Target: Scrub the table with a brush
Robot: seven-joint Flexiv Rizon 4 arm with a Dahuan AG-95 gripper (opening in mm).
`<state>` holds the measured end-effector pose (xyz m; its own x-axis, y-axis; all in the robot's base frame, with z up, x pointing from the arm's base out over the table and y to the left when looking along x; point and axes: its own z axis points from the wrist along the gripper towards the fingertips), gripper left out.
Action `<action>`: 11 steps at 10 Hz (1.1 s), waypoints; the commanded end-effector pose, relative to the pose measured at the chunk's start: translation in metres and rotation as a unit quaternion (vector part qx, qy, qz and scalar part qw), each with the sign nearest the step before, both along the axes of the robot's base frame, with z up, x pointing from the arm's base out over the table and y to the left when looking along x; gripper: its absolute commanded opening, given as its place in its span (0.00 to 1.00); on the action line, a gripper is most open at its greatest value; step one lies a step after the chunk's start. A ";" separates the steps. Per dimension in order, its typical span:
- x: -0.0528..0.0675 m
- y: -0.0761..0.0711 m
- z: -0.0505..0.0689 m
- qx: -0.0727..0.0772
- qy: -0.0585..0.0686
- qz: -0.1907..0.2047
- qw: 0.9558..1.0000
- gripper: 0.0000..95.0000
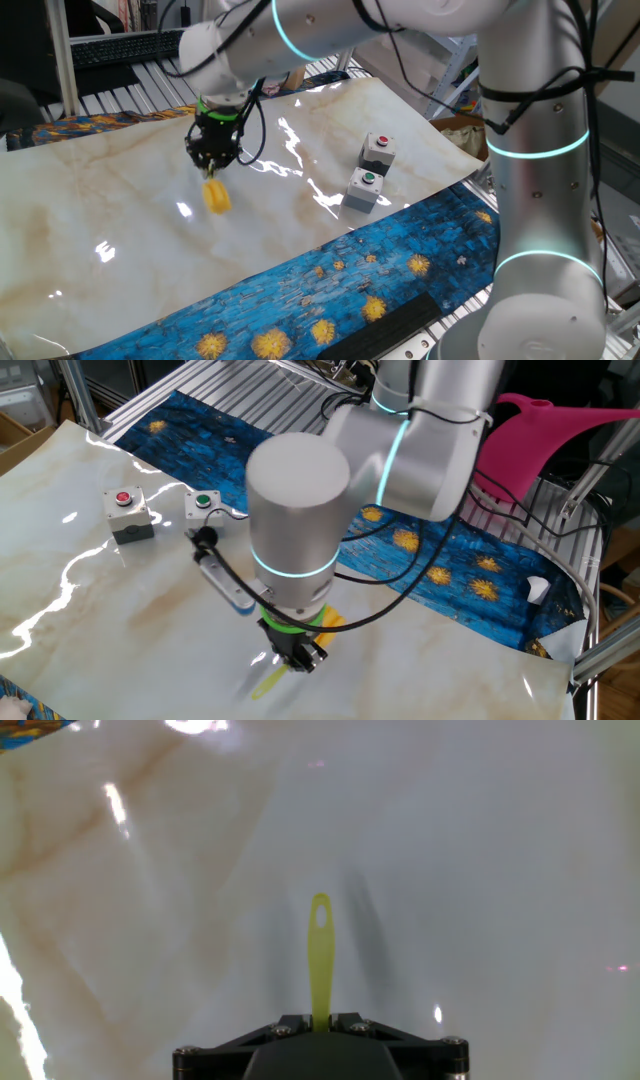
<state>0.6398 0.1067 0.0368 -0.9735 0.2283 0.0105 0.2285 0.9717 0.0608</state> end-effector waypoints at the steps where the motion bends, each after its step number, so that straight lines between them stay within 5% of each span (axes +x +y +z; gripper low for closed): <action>1: 0.005 -0.021 0.008 -0.016 -0.001 0.044 0.999 0.00; 4: 0.007 -0.048 0.010 -0.027 -0.001 0.089 0.996 0.00; 11: 0.007 -0.089 0.001 -0.020 -0.005 0.147 0.989 0.00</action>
